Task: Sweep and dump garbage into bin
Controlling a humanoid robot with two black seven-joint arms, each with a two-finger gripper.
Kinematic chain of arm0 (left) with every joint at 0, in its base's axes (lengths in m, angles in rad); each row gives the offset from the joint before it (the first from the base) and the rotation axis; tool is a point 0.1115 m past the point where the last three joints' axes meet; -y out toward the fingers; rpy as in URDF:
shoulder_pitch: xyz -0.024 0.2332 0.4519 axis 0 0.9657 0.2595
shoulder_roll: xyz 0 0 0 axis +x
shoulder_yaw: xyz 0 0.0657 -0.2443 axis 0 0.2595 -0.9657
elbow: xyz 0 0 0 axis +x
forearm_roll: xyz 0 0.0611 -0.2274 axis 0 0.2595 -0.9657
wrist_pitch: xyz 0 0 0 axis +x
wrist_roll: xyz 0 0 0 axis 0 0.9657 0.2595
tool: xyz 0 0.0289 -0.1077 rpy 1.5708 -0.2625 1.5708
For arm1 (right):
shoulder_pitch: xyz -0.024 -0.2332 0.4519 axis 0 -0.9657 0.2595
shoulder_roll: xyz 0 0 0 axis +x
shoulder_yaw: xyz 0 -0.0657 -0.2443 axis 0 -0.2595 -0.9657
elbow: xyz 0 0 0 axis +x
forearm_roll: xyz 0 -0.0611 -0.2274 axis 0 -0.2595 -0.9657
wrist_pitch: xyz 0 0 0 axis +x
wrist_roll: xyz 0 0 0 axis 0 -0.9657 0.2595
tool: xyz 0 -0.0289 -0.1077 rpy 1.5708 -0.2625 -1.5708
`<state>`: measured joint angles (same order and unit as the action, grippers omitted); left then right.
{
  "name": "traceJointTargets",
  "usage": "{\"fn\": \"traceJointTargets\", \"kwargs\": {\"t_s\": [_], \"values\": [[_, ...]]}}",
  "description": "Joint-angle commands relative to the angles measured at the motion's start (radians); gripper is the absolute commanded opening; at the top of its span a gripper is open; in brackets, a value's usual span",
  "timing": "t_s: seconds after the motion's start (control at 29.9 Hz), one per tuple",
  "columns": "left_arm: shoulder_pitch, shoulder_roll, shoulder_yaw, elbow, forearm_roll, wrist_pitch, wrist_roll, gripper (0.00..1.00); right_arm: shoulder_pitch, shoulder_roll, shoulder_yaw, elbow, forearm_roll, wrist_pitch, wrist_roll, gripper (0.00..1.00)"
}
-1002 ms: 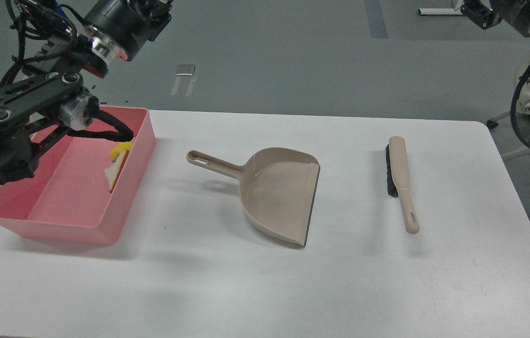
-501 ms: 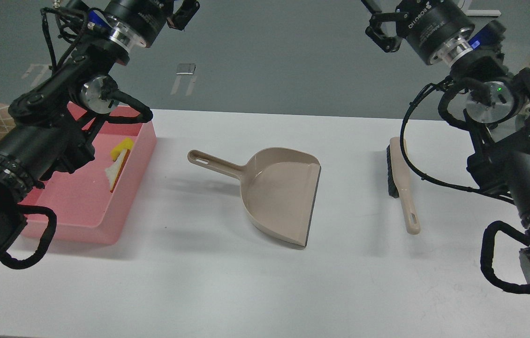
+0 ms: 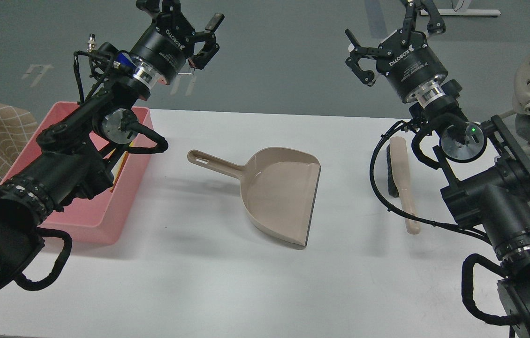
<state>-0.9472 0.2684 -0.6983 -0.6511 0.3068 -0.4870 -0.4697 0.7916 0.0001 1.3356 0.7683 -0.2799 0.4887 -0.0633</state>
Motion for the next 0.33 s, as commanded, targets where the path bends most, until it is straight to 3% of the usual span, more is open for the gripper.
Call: {"fn": "traceJointTargets", "kwargs": {"t_s": [0.0,0.3], "values": [[0.021,0.014,-0.001,-0.042,0.0,0.005,0.002,0.98,-0.035,-0.021,0.004,0.049,0.001,0.0,0.0,1.0],[0.045,0.04,0.005,-0.094,0.0,0.011,0.003,0.98,-0.058,-0.069,0.004,0.101,-0.001,0.0,0.007,1.0]]}}
